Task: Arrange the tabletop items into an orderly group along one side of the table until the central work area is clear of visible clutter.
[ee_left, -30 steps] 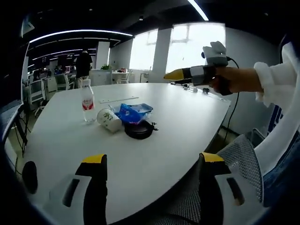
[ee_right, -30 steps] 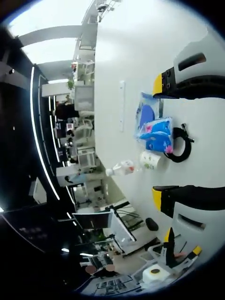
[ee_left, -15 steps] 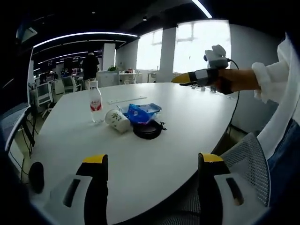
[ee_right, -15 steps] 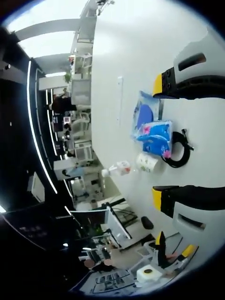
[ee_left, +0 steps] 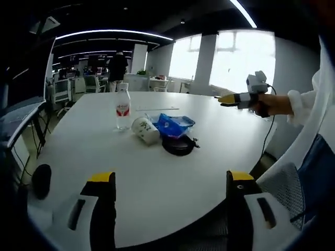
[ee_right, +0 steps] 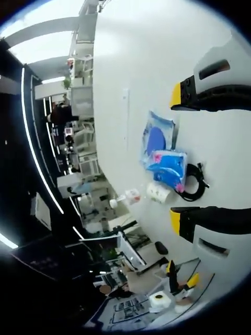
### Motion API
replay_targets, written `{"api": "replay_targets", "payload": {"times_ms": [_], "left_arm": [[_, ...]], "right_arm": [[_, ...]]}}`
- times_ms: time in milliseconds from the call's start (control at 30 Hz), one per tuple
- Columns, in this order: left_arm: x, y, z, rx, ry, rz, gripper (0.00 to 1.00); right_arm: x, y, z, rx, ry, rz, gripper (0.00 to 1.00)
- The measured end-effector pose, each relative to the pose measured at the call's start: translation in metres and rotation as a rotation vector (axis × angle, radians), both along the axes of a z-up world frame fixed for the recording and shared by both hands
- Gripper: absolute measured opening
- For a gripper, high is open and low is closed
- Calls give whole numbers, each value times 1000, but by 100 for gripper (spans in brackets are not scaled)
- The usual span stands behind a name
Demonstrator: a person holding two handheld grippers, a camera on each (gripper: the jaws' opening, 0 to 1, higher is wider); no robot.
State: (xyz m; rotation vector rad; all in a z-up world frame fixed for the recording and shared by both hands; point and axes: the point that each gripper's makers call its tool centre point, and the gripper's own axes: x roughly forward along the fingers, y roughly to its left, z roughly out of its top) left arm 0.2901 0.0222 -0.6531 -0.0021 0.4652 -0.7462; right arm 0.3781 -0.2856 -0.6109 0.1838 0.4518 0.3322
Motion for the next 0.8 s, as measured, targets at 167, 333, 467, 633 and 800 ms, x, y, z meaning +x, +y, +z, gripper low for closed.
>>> {"api": "replay_targets", "payload": {"times_ms": [167, 333, 467, 633, 800], "left_arm": [[3, 1, -6, 9, 18, 16, 95], [3, 2, -8, 17, 21, 26, 97], [4, 3, -9, 24, 28, 37, 97], [8, 6, -14, 13, 68, 66, 97], [13, 12, -10, -3, 67, 104, 99]], "right_arm": [[0, -20, -4, 14, 9, -11, 73], [-1, -35, -7, 18, 20, -15, 72], [-4, -42, -13, 14, 32, -10, 71], [-8, -50, -23, 28, 54, 1, 71], [-12, -57, -25, 65, 57, 12, 73]]}}
